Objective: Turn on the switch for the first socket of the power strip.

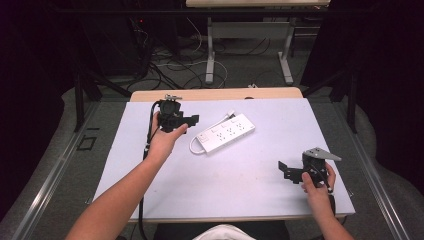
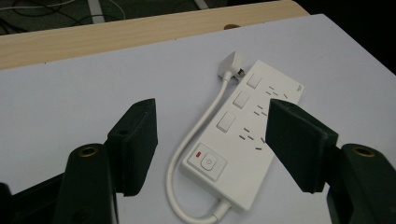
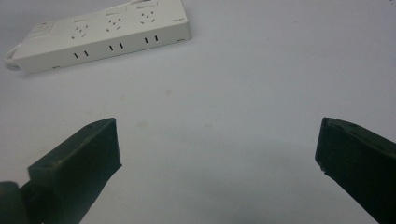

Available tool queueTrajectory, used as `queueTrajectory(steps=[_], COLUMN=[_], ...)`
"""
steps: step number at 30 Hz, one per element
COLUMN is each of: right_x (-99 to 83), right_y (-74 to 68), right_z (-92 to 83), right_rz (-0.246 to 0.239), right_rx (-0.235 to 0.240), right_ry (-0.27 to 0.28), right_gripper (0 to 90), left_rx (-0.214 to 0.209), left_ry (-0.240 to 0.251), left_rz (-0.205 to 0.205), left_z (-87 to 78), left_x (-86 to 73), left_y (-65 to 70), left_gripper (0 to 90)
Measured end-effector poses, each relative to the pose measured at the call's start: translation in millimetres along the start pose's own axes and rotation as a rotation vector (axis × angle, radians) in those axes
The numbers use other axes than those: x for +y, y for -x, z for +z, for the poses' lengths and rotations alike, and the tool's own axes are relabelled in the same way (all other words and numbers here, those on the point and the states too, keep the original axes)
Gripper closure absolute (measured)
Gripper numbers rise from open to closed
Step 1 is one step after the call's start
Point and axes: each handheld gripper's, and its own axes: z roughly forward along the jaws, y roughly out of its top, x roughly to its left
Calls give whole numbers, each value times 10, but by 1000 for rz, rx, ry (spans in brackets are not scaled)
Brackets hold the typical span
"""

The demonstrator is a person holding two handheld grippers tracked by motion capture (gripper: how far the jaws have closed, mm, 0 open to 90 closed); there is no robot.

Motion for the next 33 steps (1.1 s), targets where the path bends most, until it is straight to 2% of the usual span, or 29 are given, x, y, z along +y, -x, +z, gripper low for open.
queueTrajectory(steps=[7,15,24,33], right_x=[-1,0,-3,-1], right_y=[12,15,21,20], right_z=[1,3,9,13], right_rz=[-2,0,0,-3], right_rx=[4,6,8,10], right_ry=[-3,-4,-6,-5], right_gripper=[0,0,0,0], left_rx=[9,-8,-5,4], left_ry=[-21,-52,-79,-95], left_rz=[14,34,39,13], left_z=[107,218,355,476], left_x=[54,105,103,114], left_y=[64,166,238,253], left_gripper=[342,355,385,414])
